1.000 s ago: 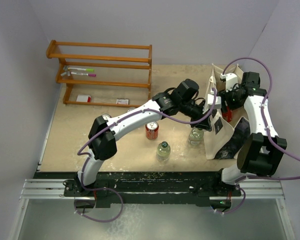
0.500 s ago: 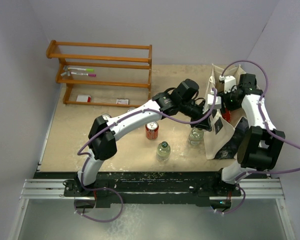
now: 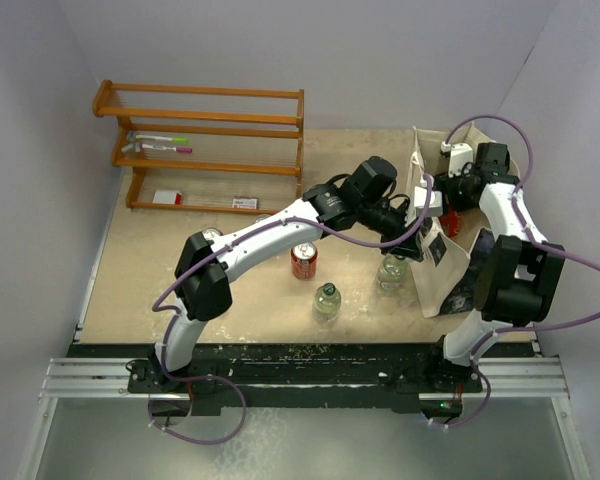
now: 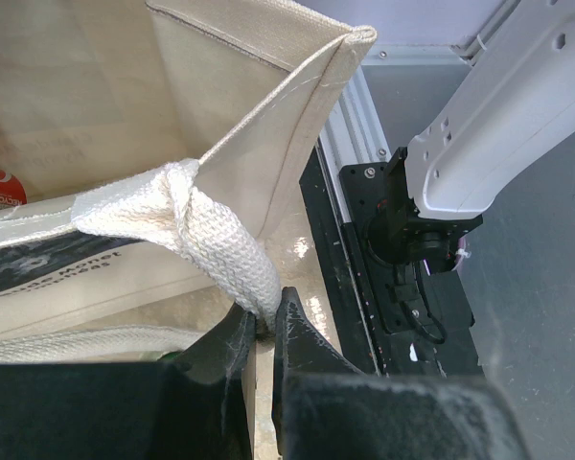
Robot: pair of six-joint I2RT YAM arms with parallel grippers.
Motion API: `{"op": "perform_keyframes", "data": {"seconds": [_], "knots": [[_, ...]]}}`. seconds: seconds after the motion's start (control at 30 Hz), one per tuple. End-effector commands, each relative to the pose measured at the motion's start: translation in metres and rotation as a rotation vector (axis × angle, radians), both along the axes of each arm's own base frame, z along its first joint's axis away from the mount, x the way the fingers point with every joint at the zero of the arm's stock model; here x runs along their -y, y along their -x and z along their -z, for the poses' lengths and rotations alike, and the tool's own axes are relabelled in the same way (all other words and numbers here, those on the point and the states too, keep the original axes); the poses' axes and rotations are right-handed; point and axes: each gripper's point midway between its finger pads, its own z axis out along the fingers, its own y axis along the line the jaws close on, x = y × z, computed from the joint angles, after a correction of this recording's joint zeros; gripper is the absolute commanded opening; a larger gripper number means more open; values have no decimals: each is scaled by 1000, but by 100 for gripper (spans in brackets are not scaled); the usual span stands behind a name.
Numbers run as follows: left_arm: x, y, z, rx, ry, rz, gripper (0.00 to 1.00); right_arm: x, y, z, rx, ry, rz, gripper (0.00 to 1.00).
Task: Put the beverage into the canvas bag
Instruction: Place the drink in the canvas bag.
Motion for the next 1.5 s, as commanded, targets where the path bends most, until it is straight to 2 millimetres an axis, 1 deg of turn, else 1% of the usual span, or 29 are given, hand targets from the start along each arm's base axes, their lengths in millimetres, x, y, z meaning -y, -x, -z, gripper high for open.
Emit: {"op": "perform_keyframes", "data": {"seconds": [0.0, 0.17, 0.27, 0.43, 0.67, 0.83, 0.9, 1.03, 1.17, 1.3, 1.47], "knots": [[-11, 16, -47, 39, 86, 38, 0, 16, -40, -33, 167, 83, 13, 1], [-11, 16, -47, 41, 88, 38, 0, 24, -42, -18, 144, 116, 24, 4], [-11, 15, -47, 43, 89, 39, 0, 29, -42, -5, 114, 125, 24, 7], [-10, 15, -46, 40, 87, 42, 0, 31, -41, 15, 70, 101, 9, 16], [-8, 15, -45, 33, 88, 48, 0, 33, -38, 28, 46, 101, 13, 31], [-4, 14, -44, 24, 90, 47, 0, 34, -35, 28, 38, 102, 19, 39], [0, 12, -42, 16, 91, 45, 0, 34, -33, 26, 36, 100, 18, 46], [10, 7, -37, -10, 87, 37, 0, 30, -30, 17, 43, 88, 6, 56], [16, 4, -38, -18, 93, 36, 0, 25, -26, 7, 48, 74, -9, 65], [19, 3, -40, -22, 98, 35, 0, 24, -24, -1, 57, 77, -14, 73], [22, 2, -38, -34, 97, 37, 0, 22, -21, -9, 70, 73, -16, 79]]}}
